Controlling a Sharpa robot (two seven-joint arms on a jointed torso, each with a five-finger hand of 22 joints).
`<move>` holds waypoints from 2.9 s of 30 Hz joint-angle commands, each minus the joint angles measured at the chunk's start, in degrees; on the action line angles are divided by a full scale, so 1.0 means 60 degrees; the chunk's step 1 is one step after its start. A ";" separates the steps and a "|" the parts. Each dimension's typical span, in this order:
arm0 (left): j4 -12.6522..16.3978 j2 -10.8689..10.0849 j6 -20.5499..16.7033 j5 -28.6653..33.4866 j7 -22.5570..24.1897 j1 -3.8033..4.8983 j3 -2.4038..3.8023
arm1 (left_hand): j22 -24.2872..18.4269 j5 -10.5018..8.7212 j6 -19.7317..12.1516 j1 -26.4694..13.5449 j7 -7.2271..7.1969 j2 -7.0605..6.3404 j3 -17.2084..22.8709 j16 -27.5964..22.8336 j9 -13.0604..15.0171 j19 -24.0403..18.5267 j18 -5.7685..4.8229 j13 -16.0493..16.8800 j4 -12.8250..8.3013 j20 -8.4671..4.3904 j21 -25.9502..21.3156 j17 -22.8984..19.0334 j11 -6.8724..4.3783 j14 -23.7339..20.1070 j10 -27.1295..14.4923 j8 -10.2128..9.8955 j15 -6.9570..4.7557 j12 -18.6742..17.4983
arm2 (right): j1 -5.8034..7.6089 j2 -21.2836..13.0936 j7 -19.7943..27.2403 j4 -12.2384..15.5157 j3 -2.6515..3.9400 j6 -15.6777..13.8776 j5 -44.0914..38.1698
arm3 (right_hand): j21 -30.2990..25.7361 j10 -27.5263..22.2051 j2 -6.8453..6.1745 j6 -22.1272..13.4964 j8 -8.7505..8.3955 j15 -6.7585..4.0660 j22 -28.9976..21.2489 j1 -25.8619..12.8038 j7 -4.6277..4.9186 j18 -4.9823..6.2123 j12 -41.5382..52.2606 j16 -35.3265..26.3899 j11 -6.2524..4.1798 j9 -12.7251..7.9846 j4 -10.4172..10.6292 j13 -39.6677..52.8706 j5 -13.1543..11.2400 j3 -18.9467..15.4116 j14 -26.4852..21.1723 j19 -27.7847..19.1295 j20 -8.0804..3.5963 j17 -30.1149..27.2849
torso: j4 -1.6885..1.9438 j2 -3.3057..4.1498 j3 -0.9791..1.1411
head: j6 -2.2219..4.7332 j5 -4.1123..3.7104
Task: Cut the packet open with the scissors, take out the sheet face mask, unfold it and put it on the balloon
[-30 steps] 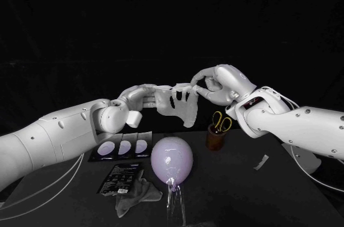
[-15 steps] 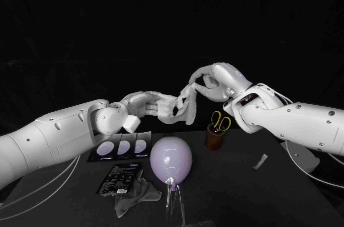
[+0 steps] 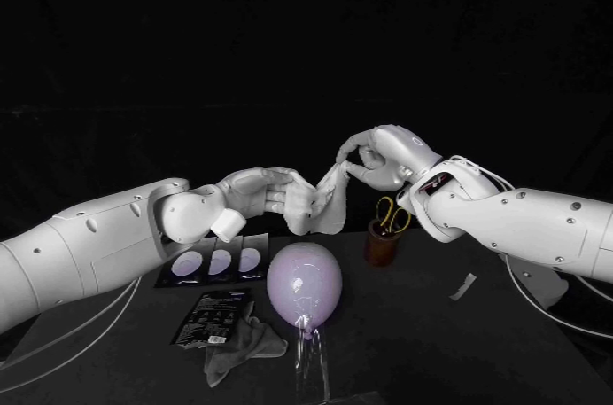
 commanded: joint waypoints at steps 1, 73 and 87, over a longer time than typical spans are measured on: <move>0.0175 -0.0089 0.0379 0.0630 0.0046 -0.0004 0.0020 | -0.0019 -0.0032 0.0080 -0.0085 0.0939 0.0010 -0.0029 -0.0011 0.1053 0.0074 0.0079 -0.0009 -0.0040 0.0004 -0.0051 0.0011 -0.0007 0.0085 0.0049 0.0154 -0.0010 0.0015 | -0.0068 -0.0019 0.0084 -0.0062 -0.0001 0.0335 -0.0079 | -0.0078 0.0024 -0.0020 0.0060 0.0058 -0.0058 0.1914 0.0076 0.0017 -0.0052 -0.0027 0.0033 -0.0012 0.0013 -0.0059 0.0290 0.0040 -0.0025 0.1016 0.0162 -0.0001 0.2516 | -0.0007 0.0006 0.0008 | -0.0018 -0.0017; 0.0643 0.0428 -0.7207 0.2060 0.2026 0.0004 0.0326 | -0.0166 -0.0036 0.0127 0.0070 0.1494 -0.0065 0.0018 -0.1431 0.0982 -0.0780 0.0023 -0.0071 -0.0248 0.0561 -0.1315 -0.0175 0.0602 -0.1018 -0.1516 0.0062 0.0598 -0.1299 | -0.1277 0.0014 -0.1249 0.1122 0.0027 -0.1420 0.1500 | -0.6575 -0.2433 -0.1119 -0.0685 -0.1543 0.0348 -0.0174 -0.1407 0.0523 0.0874 -0.6227 -0.2383 0.0451 -0.1144 0.1367 -0.5950 0.0913 -0.1882 -0.0163 -0.1827 0.0365 -0.0824 | -0.0018 -0.0026 0.0029 | 0.0095 0.0083; 0.0620 0.0577 -0.8028 0.2299 0.2525 0.0002 0.0327 | -0.0168 -0.0038 0.0277 0.0098 0.1537 -0.0183 0.0139 -0.1655 0.0899 -0.1588 0.0018 -0.0080 -0.0258 0.0770 -0.1762 -0.0243 0.0658 -0.1172 -0.1500 0.0039 0.0715 -0.1284 | -0.1431 0.1477 -0.3695 0.0144 0.0037 -0.1366 -0.0862 | -0.8488 -0.3865 -0.0728 -0.1535 -0.1025 0.0675 -0.0429 -0.0985 0.0818 0.1154 -0.5382 -0.3048 0.0780 -0.1018 0.2528 -0.5374 0.1462 -0.4926 -0.1248 -0.2969 0.0697 -0.2075 | 0.0023 0.0029 -0.0015 | 0.0095 0.0103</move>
